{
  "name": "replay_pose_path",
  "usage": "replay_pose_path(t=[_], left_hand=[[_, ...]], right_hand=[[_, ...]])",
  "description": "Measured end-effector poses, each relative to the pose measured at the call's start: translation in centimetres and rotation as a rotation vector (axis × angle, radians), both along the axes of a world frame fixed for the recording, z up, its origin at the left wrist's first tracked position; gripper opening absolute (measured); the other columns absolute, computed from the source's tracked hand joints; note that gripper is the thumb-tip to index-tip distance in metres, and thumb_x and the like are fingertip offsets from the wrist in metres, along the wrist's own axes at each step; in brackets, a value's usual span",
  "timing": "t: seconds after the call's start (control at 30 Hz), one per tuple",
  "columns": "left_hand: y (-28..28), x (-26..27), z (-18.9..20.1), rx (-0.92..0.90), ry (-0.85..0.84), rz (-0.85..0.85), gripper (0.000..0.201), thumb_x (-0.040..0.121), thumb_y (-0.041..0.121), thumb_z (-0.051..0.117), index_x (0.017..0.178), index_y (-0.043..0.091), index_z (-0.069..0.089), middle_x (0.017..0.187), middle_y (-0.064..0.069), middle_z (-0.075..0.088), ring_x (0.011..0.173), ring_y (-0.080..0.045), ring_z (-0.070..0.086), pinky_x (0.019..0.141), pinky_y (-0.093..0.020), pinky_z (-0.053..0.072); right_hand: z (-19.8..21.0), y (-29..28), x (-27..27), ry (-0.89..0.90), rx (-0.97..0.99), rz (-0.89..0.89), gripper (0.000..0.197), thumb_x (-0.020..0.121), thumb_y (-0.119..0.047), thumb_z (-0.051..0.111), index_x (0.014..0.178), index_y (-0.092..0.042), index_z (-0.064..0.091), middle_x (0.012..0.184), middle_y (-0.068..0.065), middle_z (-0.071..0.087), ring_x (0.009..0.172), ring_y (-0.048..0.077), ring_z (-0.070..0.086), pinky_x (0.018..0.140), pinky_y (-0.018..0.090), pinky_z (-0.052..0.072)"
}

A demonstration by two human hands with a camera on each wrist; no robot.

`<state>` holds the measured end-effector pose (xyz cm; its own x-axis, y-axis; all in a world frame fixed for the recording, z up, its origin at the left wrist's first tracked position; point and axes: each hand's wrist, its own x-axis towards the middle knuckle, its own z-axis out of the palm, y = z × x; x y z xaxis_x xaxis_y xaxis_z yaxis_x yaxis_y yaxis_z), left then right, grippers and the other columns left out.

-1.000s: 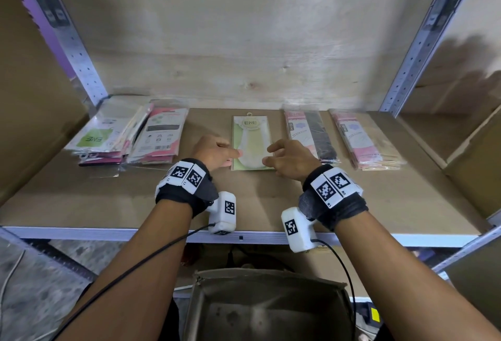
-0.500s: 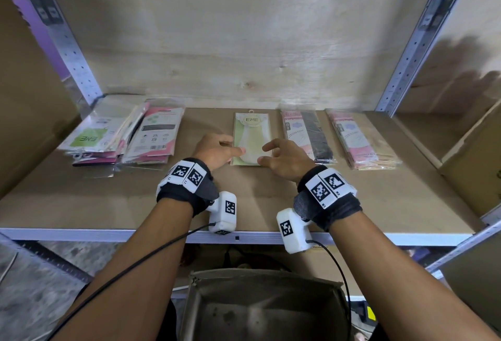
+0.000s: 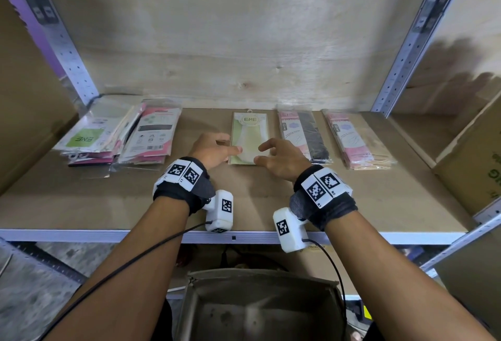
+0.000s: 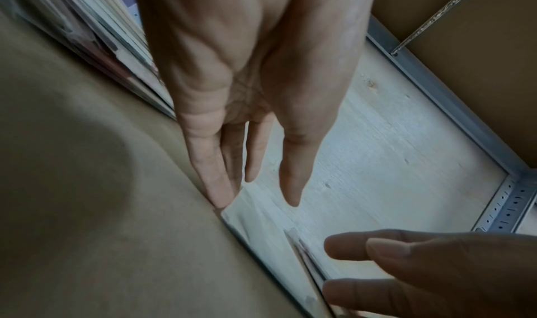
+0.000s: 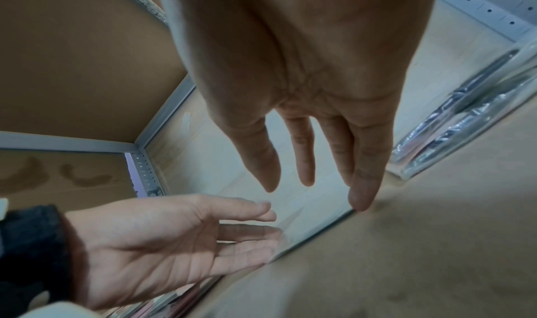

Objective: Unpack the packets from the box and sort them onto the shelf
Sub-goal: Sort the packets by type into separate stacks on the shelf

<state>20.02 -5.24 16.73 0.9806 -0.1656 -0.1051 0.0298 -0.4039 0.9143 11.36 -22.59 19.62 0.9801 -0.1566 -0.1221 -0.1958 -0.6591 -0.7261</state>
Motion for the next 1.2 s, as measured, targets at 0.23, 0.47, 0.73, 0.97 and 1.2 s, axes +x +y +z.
replay_pose_path(t=[0.23, 0.47, 0.73, 0.97, 1.2], left_hand=[[2.9, -0.2, 1.9, -0.006, -0.094, 0.093, 0.045, 0.079, 0.025, 0.08, 0.121, 0.017, 0.068, 0.12, -0.005, 0.069, 0.114, -0.023, 0.064, 0.106, -0.041, 0.049], [9.6, -1.1, 4.0, -0.032, -0.224, 0.264, 0.022, 0.083, 0.018, 0.075, 0.105, 0.023, 0.075, 0.107, -0.003, 0.074, 0.086, -0.016, 0.069, 0.082, -0.035, 0.06], [17.3, -2.3, 5.5, 0.016, -0.283, 0.418, 0.019, 0.083, 0.008, 0.069, 0.089, 0.026, 0.073, 0.1, -0.003, 0.075, 0.098, -0.027, 0.07, 0.095, -0.042, 0.056], [19.7, -2.8, 5.2, 0.088, -0.324, 0.405, 0.019, 0.085, 0.008, 0.064, 0.088, 0.027, 0.069, 0.089, 0.004, 0.069, 0.09, -0.018, 0.067, 0.092, -0.032, 0.055], [19.7, -2.3, 5.2, 0.065, -0.299, 0.383, 0.016, 0.086, 0.012, 0.061, 0.095, 0.02, 0.072, 0.095, -0.001, 0.075, 0.092, -0.022, 0.071, 0.088, -0.036, 0.058]], right_hand=[[1.0, 0.9, 0.1, -0.128, -0.003, 0.007, 0.031, 0.089, -0.03, 0.066, 0.118, -0.021, 0.065, 0.12, 0.0, 0.063, 0.113, 0.015, 0.058, 0.084, 0.021, 0.038], [0.6, 5.7, 0.8, -0.153, 0.176, 0.044, 0.014, 0.087, -0.012, 0.064, 0.097, -0.02, 0.068, 0.083, -0.007, 0.066, 0.081, 0.015, 0.065, 0.067, 0.018, 0.051], [1.3, 15.0, 7.1, 0.046, 0.13, 0.115, 0.013, 0.09, -0.021, 0.063, 0.096, -0.01, 0.062, 0.088, 0.012, 0.061, 0.09, 0.035, 0.068, 0.089, 0.047, 0.056], [-0.5, 19.3, 12.2, 0.153, -0.057, 0.104, 0.068, 0.078, -0.049, 0.075, 0.128, -0.009, 0.055, 0.127, 0.013, 0.063, 0.11, 0.031, 0.062, 0.098, 0.044, 0.05], [-0.2, 17.9, 12.0, 0.265, 0.257, 0.079, 0.04, 0.084, -0.018, 0.076, 0.118, -0.001, 0.063, 0.085, 0.009, 0.061, 0.057, 0.016, 0.049, 0.05, 0.026, 0.04]])
